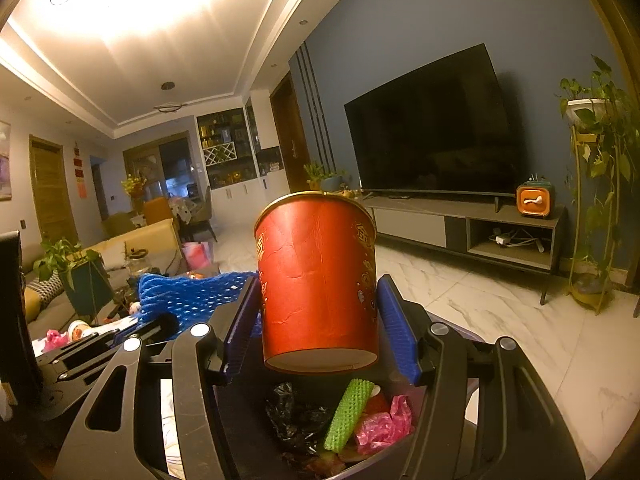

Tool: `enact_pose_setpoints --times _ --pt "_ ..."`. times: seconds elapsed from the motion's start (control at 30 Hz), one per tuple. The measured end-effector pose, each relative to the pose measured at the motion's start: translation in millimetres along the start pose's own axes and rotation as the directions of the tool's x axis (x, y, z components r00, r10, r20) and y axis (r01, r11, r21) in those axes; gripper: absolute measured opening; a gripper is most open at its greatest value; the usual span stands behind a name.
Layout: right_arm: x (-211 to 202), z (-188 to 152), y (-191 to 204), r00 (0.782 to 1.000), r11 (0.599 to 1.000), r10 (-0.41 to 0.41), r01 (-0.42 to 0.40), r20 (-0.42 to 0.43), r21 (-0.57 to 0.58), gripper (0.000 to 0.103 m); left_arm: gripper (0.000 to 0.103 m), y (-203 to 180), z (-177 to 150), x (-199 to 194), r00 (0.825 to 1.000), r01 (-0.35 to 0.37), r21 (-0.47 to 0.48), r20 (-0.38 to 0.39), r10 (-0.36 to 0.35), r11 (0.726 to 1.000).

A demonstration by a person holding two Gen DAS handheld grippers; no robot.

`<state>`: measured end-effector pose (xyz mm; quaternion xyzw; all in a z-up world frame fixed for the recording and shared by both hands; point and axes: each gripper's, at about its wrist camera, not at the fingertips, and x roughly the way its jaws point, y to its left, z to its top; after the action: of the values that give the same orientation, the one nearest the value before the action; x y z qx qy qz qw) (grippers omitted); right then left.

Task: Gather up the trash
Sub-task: 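Carry the blue mesh net and red paper cup over the grey bin with both tools, then open both tools to drop the mesh net and red cup into the bin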

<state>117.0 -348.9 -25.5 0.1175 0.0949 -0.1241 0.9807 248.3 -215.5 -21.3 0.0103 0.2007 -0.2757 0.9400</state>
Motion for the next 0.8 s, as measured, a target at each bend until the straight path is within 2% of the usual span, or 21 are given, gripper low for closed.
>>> enact_pose_setpoints --times 0.67,0.7,0.77,0.8 --pt "6.7 -4.0 -3.7 1.0 1.0 -0.007 0.007 -0.007 0.015 0.061 0.012 -8.5 -7.8 15.2 1.0 0.02 0.01 -0.024 -0.02 1.0" --pt "7.1 -4.9 -3.8 1.0 1.0 -0.009 0.009 -0.004 0.016 0.062 0.016 -8.4 -8.6 15.9 0.999 0.022 0.01 -0.027 -0.022 1.0" --pt "8.6 -5.8 -4.5 1.0 1.0 -0.006 0.006 -0.007 0.021 0.066 0.029 -7.9 -10.1 17.5 0.999 0.023 0.012 -0.033 -0.023 1.0" --pt "8.1 -6.6 -4.0 1.0 1.0 -0.008 0.008 -0.005 0.023 0.07 0.045 -6.7 -11.0 17.4 0.999 0.024 0.011 -0.033 -0.024 1.0"
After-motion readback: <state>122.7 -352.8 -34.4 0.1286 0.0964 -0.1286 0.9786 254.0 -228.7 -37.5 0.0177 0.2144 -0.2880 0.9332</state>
